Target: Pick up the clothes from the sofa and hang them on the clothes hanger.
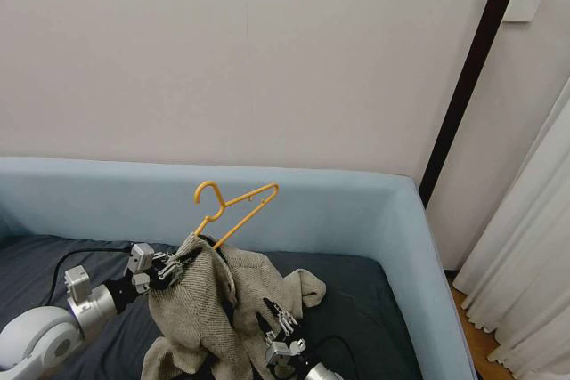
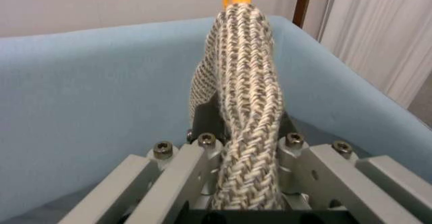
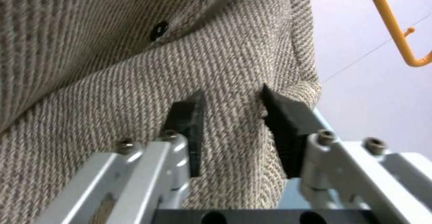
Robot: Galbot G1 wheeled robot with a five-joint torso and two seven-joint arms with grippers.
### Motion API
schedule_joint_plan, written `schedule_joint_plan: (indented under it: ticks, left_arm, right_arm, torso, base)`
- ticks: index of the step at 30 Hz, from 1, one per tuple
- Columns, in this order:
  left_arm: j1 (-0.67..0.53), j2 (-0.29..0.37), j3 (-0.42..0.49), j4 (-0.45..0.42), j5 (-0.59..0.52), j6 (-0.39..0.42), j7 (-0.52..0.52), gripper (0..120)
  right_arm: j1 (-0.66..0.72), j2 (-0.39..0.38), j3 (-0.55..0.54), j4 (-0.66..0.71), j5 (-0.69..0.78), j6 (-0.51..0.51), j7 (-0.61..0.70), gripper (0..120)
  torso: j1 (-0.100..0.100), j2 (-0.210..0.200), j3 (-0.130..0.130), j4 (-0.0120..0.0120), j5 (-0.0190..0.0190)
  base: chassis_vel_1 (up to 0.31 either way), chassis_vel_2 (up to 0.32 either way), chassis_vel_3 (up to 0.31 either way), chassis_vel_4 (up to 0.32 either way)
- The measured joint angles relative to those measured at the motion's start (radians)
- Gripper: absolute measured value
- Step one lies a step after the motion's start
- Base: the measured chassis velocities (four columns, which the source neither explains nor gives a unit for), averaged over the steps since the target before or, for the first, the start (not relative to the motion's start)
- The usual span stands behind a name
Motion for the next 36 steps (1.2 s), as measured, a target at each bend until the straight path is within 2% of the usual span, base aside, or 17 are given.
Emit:
schedule_joint_plan:
  ticks: [2, 4, 8, 16, 19, 23, 25, 27, 29, 33, 34, 36]
  left_arm:
    - [0.0, -0.004, 0.001, 0.0, 0.002, 0.0, 0.0, 8]
    - [0.0, -0.005, 0.001, 0.0, 0.002, 0.0, 0.0, 8]
    - [0.003, -0.008, 0.001, -0.004, 0.003, 0.0, 0.0, 8]
    - [0.007, -0.008, -0.001, -0.003, 0.005, 0.0, 0.0, 8]
    - [0.007, -0.008, -0.001, -0.002, 0.006, 0.0, 0.0, 8]
    - [0.006, -0.009, -0.001, -0.003, 0.007, 0.0, 0.0, 8]
    - [0.006, -0.009, -0.001, -0.004, 0.007, 0.0, 0.001, 8]
    - [0.008, -0.009, -0.004, -0.007, 0.007, 0.0, 0.001, 8]
    - [0.008, -0.009, -0.004, -0.007, 0.007, 0.0, 0.001, 8]
    - [0.007, -0.014, -0.002, -0.011, 0.007, 0.0, 0.001, 8]
    - [0.007, -0.014, -0.002, -0.011, 0.007, 0.0, 0.001, 8]
    - [0.007, -0.017, -0.001, -0.014, 0.007, 0.0, 0.001, 8]
  right_arm:
    - [0.002, 0.0, 0.003, -0.004, 0.012, 0.004, -0.01, 22]
    - [0.003, 0.0, 0.004, -0.006, 0.014, 0.004, -0.013, 19]
    - [0.008, 0.003, 0.013, -0.023, 0.016, 0.006, -0.023, 0]
    - [0.008, 0.0, 0.004, -0.016, 0.037, 0.024, -0.001, 0]
    - [0.004, -0.004, 0.0, -0.005, 0.037, 0.032, 0.002, 5]
    - [0.004, -0.004, 0.001, -0.008, 0.03, 0.034, 0.002, 25]
    - [0.004, -0.003, 0.001, -0.008, 0.03, 0.034, 0.002, 26]
    - [0.003, -0.002, -0.001, -0.009, 0.028, 0.03, 0.002, 38]
    - [0.003, 0.0, -0.003, -0.011, 0.026, 0.028, 0.001, 41]
    - [0.007, 0.015, -0.01, -0.031, 0.005, 0.007, -0.005, 62]
    - [0.007, 0.015, -0.01, -0.031, 0.005, 0.007, -0.005, 62]
    - [0.014, 0.023, -0.01, -0.038, -0.013, -0.019, -0.008, 70]
  torso:
    - [0.0, 0.0, 0.0, 0.0, 0.0]
    - [0.0, 0.0, 0.0, 0.0, 0.0]
    - [0.0, 0.0, 0.0, 0.0, 0.0]
    - [0.0, 0.0, 0.0, 0.0, 0.0]
    - [0.0, 0.0, 0.0, 0.0, 0.0]
    - [0.0, 0.0, 0.0, 0.0, 0.0]
    - [0.0, 0.0, 0.0, 0.0, 0.0]
    - [0.0, 0.0, 0.0, 0.0, 0.0]
    - [0.0, 0.0, 0.0, 0.0, 0.0]
    - [0.0, 0.0, 0.0, 0.0, 0.0]
    - [0.0, 0.0, 0.0, 0.0, 0.0]
    - [0.0, 0.0, 0.0, 0.0, 0.0]
  base:
    - [0.0, 0.0, 0.0, 0.0]
    - [0.0, 0.0, 0.0, 0.0]
    - [0.0, 0.0, 0.0, 0.0]
    - [0.0, 0.0, 0.0, 0.0]
    - [0.0, 0.0, 0.0, 0.0]
    - [0.0, 0.0, 0.0, 0.0]
    - [0.0, 0.0, 0.0, 0.0]
    - [0.0, 0.0, 0.0, 0.0]
    - [0.0, 0.0, 0.0, 0.0]
    - [0.0, 0.0, 0.0, 0.0]
    - [0.0, 0.0, 0.0, 0.0]
    - [0.0, 0.0, 0.0, 0.0]
